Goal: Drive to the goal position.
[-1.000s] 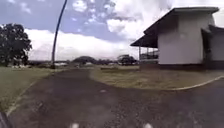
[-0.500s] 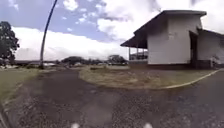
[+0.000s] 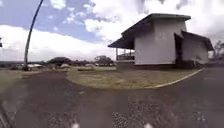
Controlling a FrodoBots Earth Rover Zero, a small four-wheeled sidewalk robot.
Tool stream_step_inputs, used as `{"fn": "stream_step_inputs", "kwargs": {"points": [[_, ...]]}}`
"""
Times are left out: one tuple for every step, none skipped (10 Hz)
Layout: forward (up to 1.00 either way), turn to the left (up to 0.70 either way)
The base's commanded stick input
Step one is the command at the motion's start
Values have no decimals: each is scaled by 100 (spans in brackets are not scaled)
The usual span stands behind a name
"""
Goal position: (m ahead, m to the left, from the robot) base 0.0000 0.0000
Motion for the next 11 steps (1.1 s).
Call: {"fn": "stream_step_inputs", "kwargs": {"points": [[0, -70], [0, -70], [0, -70], [0, -70], [0, -70], [0, -70], [0, -70], [0, -70], [0, -70], [0, -70], [0, -70]]}}
